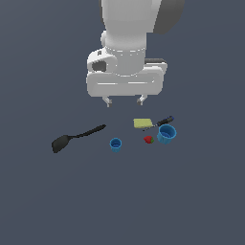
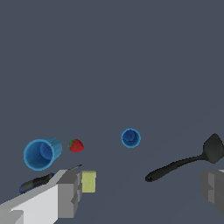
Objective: Pick up a designated object from a clutter of objects.
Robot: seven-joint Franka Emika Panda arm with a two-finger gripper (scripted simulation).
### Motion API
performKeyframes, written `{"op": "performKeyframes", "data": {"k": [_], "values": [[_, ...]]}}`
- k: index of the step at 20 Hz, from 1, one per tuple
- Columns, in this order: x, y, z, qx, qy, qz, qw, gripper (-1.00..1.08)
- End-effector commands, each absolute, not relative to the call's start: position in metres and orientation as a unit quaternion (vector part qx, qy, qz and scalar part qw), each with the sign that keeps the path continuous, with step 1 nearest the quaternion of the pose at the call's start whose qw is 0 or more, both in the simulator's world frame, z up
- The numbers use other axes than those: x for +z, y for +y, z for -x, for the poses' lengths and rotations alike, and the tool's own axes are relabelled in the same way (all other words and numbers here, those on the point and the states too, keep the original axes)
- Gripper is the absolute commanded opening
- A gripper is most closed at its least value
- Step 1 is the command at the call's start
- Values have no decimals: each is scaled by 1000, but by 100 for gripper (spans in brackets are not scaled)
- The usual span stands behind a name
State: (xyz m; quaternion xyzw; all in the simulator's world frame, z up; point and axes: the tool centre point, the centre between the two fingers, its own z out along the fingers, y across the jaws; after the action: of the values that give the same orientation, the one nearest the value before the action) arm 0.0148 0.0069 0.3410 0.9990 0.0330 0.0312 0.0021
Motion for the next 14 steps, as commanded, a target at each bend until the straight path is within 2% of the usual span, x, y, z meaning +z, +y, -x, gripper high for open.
{"op": "performKeyframes", "data": {"k": [1, 8, 14], "values": [[336, 3, -16, 30, 24, -999, 1, 100], [298, -29, -19, 26, -43, -999, -10, 100], [242, -78, -16, 19, -148, -989, -20, 100]]}}
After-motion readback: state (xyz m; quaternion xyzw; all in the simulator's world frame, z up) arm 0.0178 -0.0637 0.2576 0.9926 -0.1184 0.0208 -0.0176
